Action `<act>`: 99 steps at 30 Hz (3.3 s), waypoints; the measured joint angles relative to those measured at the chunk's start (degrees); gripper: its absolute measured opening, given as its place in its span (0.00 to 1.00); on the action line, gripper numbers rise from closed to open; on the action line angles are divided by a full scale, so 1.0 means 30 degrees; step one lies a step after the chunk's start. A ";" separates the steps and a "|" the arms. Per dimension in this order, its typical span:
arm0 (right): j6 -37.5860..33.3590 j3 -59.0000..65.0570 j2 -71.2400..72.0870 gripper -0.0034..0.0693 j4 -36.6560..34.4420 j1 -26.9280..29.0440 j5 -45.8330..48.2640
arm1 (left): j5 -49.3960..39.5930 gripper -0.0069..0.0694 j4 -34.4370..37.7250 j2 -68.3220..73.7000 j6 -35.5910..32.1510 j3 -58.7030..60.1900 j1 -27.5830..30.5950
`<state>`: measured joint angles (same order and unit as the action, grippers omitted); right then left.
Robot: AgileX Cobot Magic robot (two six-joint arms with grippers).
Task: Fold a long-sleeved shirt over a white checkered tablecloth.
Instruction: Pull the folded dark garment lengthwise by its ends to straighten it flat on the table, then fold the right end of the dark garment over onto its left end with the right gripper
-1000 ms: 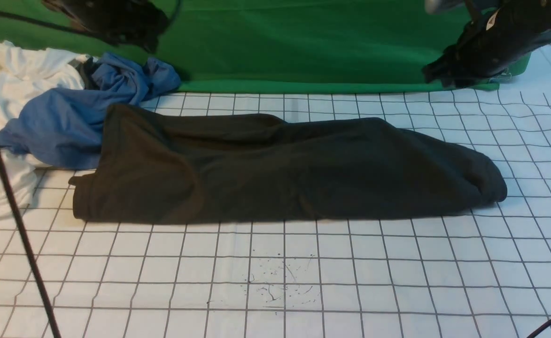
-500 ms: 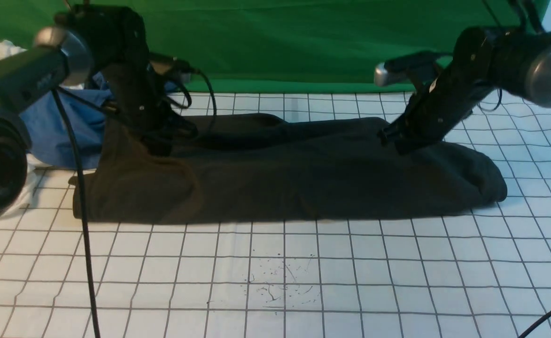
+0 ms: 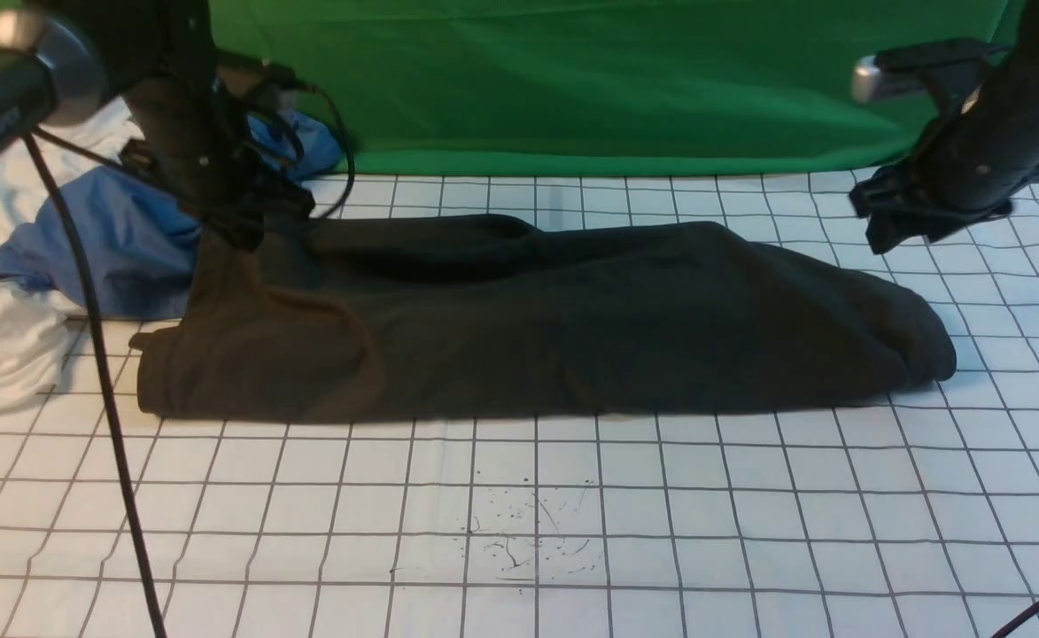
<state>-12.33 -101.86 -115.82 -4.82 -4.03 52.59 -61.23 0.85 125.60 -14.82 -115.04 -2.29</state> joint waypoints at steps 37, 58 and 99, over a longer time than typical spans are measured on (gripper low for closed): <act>0.1915 0.1705 -0.2856 0.11 0.0323 0.0165 -0.1577 | -0.0063 0.05 0.2524 -0.1279 -0.1108 0.0000 0.0000; 0.1770 0.0694 0.5002 0.11 0.6011 -0.0775 -0.0980 | -0.0684 0.05 0.1943 -0.1211 -0.1329 -0.1176 0.0000; -0.0245 -1.1489 -0.7390 0.37 -0.6366 -1.3007 -0.4598 | -0.2864 0.05 0.7646 -0.3447 -0.1685 -0.5916 0.4613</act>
<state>-13.07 -136.32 -137.99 -23.92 -43.05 38.79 -69.82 23.79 115.26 -19.87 -132.78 11.55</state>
